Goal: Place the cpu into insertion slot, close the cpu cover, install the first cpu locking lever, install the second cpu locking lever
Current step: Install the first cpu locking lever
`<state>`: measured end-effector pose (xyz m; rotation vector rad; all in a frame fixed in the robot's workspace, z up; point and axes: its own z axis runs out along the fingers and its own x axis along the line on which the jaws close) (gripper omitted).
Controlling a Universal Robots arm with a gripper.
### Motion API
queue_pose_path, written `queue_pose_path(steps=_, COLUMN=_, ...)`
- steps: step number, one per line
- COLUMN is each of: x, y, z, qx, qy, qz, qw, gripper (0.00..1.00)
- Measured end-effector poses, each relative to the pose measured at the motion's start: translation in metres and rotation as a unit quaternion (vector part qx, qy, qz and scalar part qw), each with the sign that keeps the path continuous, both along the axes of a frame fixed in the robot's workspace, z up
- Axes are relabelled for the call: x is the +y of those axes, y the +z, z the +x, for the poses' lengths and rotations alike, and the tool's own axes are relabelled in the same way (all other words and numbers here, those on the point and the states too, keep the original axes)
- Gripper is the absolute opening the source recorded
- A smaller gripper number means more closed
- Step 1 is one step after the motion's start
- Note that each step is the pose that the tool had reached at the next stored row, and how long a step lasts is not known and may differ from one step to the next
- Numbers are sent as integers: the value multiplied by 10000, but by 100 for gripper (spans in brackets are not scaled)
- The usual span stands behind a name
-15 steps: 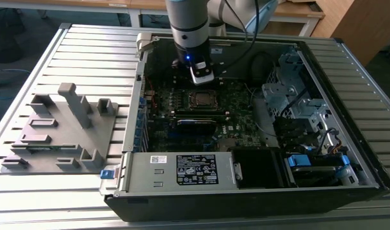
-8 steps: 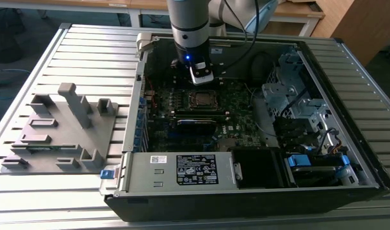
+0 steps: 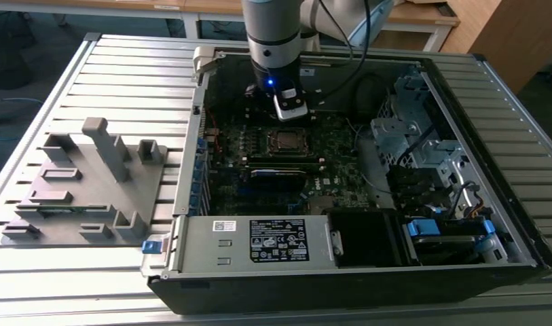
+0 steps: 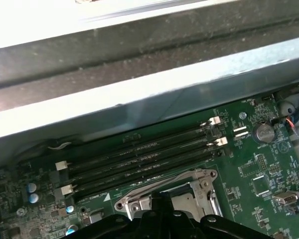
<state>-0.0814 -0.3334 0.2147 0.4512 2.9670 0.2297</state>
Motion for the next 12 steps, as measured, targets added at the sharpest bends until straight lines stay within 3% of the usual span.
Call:
queue_pose_path(steps=5, x=0, y=-16, z=31, qx=1, qy=192, qz=-9, qw=9998, gripper=10)
queue_pose_path(steps=10, x=0, y=-39, z=51, qx=0, qy=469, qz=-11, qw=9989, gripper=10)
queue_pose_path(steps=12, x=0, y=-44, z=64, qx=3, qy=525, qz=-37, qw=9986, gripper=10)
